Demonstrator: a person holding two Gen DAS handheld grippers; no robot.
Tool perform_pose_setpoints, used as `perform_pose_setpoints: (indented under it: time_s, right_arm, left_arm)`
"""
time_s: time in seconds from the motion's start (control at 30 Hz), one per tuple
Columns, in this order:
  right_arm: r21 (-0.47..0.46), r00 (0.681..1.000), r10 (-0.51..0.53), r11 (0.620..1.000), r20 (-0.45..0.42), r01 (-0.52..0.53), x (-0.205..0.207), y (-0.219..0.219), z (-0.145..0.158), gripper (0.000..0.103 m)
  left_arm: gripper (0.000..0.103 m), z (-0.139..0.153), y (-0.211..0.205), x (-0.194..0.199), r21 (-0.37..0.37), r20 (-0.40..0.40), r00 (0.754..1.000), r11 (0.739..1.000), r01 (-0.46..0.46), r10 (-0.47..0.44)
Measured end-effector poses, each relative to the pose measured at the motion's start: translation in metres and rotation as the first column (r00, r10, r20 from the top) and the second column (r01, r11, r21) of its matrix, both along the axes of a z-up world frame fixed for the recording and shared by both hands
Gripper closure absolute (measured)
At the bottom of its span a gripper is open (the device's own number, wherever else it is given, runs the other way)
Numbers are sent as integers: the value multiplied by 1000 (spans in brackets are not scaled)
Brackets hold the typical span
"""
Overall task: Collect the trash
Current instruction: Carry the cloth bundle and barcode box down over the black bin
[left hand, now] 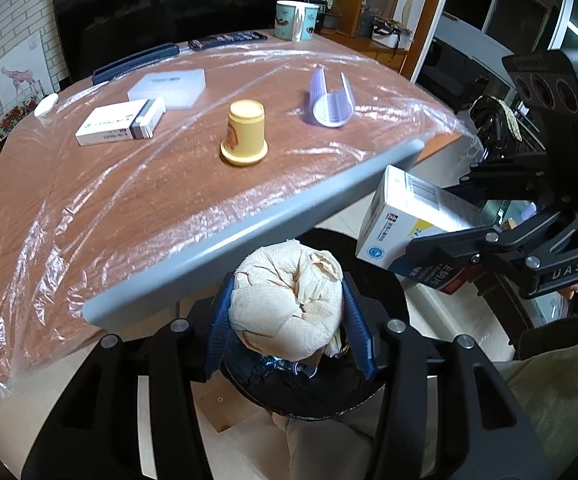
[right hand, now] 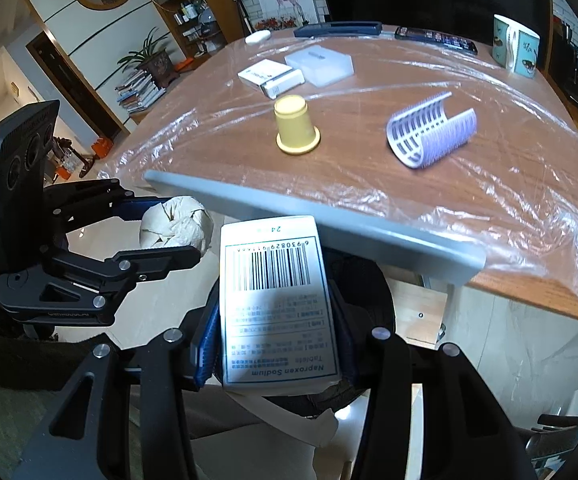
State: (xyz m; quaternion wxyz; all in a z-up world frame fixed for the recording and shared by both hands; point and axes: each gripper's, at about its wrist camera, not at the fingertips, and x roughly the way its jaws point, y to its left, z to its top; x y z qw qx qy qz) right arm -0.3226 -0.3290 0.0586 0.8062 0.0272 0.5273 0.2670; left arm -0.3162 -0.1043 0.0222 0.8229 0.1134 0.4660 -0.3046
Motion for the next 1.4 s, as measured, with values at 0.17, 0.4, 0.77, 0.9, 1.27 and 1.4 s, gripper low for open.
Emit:
perform_pose_setpoints:
  time_s: [0.17,0.4,0.77,0.9,1.27,1.4]
  right_arm:
    - [-15,1000,2,1000,-18,-2,-1,1,-10,56]
    - [-24,999,6,1000,-37,-7,-1,3,-20,56]
    - [-46,998,10,999,-68,-13,3,10,-39,56]
    - [-59,997,6,998,-79,-10,5,12,-47,56]
    - [-105,995,6,994,-97,-16,9,20,-66,56]
    - [-115,995,5,993,-99,-16,12,20,-73,56]
  left_arm:
    - [52,-9,-1,-3,15,-16,1000,1000,4,-4]
    - [52,-20,-5,-4,30,-39,999,1000,5,-4]
    - [52,-44,-8,-2,70,-76,997,998,0,5]
    - [52,-53,-8,2,83,-90,996,997,-4,11]
    - [52,-73,-7,8,114,-121,992,993,-3,17]
    - [52,-78,-7,9,121,-129,991,993,-3,19]
